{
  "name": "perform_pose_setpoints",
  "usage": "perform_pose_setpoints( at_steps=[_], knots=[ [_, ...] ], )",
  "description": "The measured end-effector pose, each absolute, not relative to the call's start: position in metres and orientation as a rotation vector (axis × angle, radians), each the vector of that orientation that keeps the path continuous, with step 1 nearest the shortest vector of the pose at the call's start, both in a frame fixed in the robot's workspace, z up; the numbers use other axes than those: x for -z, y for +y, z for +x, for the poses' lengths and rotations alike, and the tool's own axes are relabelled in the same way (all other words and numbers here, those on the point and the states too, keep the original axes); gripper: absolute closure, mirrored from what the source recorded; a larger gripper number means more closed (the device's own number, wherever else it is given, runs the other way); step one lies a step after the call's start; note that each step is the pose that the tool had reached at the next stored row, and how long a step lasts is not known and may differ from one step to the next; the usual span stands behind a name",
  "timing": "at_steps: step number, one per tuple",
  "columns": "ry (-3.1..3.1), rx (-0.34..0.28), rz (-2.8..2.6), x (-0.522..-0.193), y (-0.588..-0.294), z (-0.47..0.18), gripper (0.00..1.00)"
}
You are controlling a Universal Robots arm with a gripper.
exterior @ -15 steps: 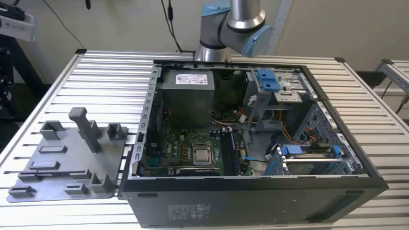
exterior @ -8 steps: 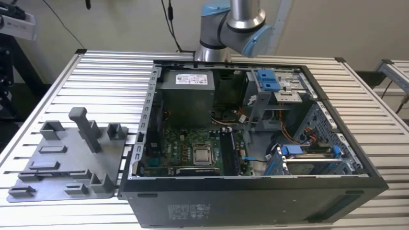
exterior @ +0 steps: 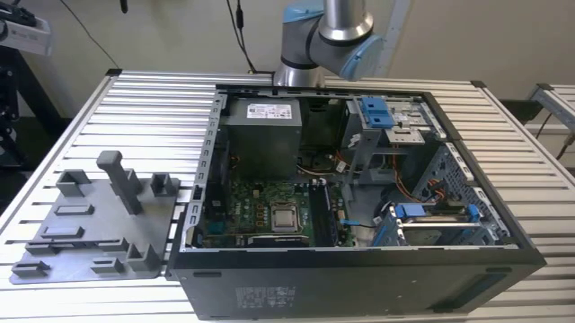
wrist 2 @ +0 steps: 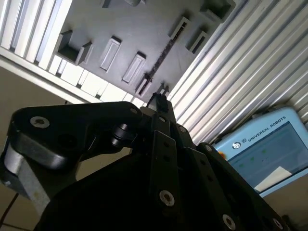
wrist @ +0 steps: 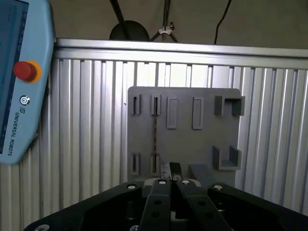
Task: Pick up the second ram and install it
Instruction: 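Pick up the second ram and move it above second insertion slot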
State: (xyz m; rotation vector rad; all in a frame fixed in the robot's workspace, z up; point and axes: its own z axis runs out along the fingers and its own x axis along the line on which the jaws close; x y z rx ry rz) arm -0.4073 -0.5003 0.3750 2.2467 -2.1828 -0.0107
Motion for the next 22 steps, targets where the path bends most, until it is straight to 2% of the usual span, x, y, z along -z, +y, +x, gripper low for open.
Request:
perform_pose_setpoints(
  at_steps=[5,6,9,11,12,14,22],
  knots=[
    [-2.181,0.011,2.248,-0.375,-0.5003,-0.4073,0.89],
    [-2.181,0.011,2.249,-0.375,-0.5003,-0.4073,0.82],
    [-2.18,0.011,2.25,-0.375,-0.5004,-0.4073,0.76],
    [-2.179,0.011,2.25,-0.3749,-0.5004,-0.4073,0.64],
    [-2.179,0.011,2.251,-0.375,-0.5004,-0.4073,0.64],
    [-2.178,0.011,2.251,-0.375,-0.5004,-0.4073,0.52],
    [-2.174,0.017,2.253,-0.3724,-0.5004,-0.407,0.52]
  ],
)
